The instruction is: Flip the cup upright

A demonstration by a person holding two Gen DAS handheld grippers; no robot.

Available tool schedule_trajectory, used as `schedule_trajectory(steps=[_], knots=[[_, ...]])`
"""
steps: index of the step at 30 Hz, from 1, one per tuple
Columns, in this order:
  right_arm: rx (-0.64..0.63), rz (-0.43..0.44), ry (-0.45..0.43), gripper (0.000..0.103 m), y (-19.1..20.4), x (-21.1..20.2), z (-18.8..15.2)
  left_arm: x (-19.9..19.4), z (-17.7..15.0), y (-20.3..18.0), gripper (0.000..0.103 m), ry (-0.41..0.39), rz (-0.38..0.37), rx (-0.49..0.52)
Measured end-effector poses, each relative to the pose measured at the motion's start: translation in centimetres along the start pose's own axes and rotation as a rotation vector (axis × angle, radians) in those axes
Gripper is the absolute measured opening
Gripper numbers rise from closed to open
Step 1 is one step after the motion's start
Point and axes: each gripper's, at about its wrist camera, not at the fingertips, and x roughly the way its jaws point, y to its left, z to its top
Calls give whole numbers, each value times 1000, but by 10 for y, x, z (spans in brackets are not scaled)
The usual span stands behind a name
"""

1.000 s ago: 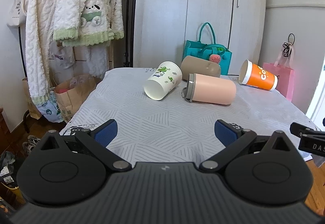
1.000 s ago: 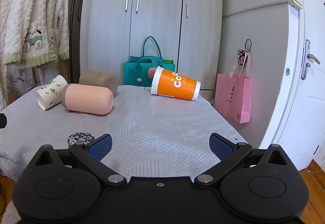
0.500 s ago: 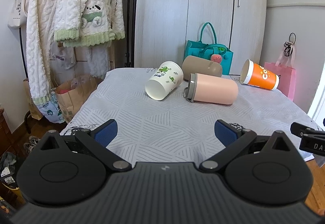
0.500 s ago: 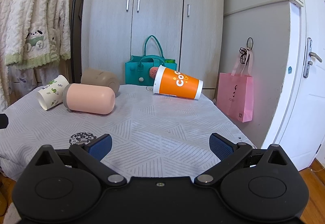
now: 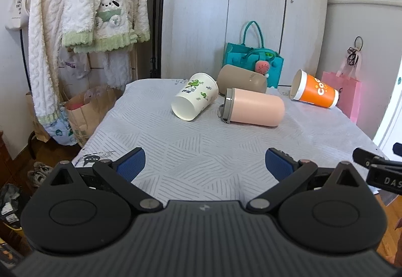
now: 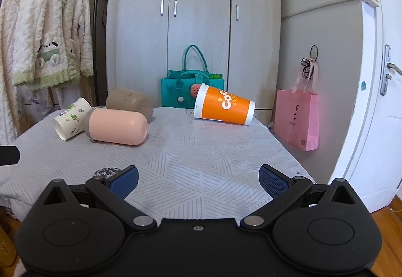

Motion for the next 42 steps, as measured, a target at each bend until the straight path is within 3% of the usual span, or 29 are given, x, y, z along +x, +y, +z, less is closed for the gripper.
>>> schedule_trajectory(steps=[4,9,20,27,31,34,42], knots=[[-28,55,20,103,-7,-3,8,-1,10,-5,103,26,-15,-4],[-140,244,86,103,-25,-2,23,2,34,-18,103,73,-60,2],[-253,439,101,103,-72,0,71,48,79,-77,103,123,-170,49],[-379,422,81,103,-98,41,102,78,86,-121,103,142,-227,94],[-466,398,143,103,-105,79,116,101,86,-132,103,185,-270,61],[-495,421,183,103,-110,105,122,120,87,-137,103,217,-285,21],[-629,519,145,103,-102,153,134,147,103,-155,102,209,-328,9]])
